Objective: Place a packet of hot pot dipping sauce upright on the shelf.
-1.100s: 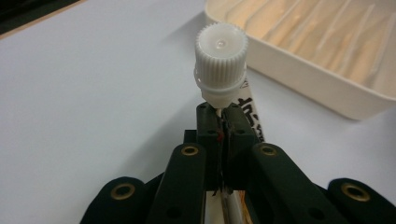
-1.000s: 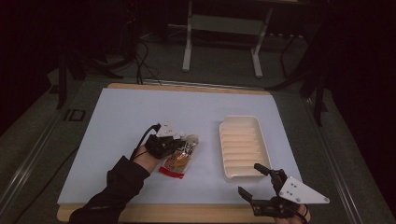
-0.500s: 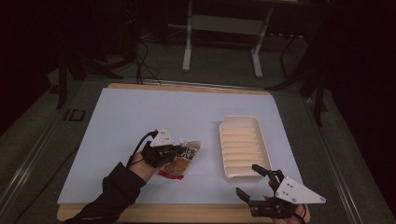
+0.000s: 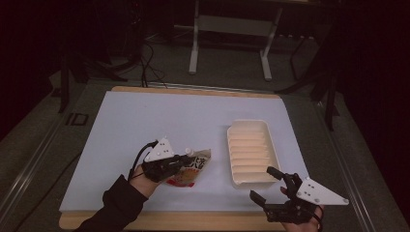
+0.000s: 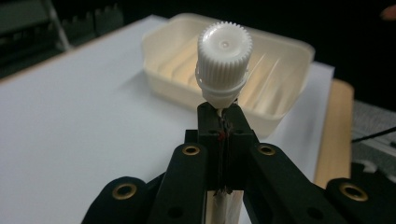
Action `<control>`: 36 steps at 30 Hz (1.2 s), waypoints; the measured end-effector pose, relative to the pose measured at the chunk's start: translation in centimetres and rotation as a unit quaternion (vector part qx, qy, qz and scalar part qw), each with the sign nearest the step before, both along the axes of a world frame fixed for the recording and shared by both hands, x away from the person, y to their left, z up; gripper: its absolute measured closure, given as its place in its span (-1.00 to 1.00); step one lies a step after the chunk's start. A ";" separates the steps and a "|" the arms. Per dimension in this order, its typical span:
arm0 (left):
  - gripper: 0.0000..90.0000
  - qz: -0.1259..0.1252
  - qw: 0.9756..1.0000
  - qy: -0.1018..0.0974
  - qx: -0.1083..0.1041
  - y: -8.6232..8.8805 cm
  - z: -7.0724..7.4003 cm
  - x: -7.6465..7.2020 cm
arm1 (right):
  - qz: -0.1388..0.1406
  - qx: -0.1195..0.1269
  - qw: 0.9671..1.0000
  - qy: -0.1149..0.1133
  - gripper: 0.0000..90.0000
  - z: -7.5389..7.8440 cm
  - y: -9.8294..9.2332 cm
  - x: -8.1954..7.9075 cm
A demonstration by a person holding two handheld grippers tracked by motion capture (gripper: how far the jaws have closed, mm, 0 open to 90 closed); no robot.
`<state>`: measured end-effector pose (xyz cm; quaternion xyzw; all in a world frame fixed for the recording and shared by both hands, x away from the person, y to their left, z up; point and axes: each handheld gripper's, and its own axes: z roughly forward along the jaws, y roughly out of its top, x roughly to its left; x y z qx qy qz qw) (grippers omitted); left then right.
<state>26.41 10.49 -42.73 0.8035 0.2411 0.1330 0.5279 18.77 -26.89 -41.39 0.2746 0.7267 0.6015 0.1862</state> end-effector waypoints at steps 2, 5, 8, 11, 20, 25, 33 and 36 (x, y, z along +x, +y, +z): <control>0.97 -0.002 1.000 -0.011 -0.020 0.0 0.6 -0.5 | 0.003 -0.003 1.000 -0.002 -0.77 0.2 0.0 0.0; 0.96 -0.003 0.999 -0.024 -0.047 -0.1 1.2 -1.0 | 0.010 -0.003 1.000 -0.007 -0.77 1.2 -0.2 0.1; 0.96 -0.005 0.997 -0.029 -0.068 -0.2 1.6 -1.1 | 0.017 -0.008 1.000 -0.014 -0.72 1.9 -0.1 0.4; 0.97 -0.007 0.996 -0.031 -0.085 -0.4 1.9 -1.2 | 0.027 -0.015 0.999 -0.021 -0.70 2.7 0.2 0.8; 0.96 -0.040 0.984 -0.062 -0.165 -0.9 2.3 -1.9 | 0.058 -0.013 0.998 -0.024 -0.64 5.5 1.6 2.9; 0.97 -0.057 0.976 -0.070 -0.196 -1.6 2.0 -2.2 | 0.069 -0.014 0.997 -0.021 -0.53 6.3 2.7 4.2; 0.96 -0.068 0.976 -0.063 -0.199 -2.7 1.4 -2.0 | 0.096 -0.024 0.995 -0.017 -0.17 5.6 4.4 5.2; 0.97 -0.070 0.976 -0.061 -0.198 -3.1 1.3 -2.0 | 0.103 -0.034 0.994 -0.012 0.07 5.7 4.8 5.5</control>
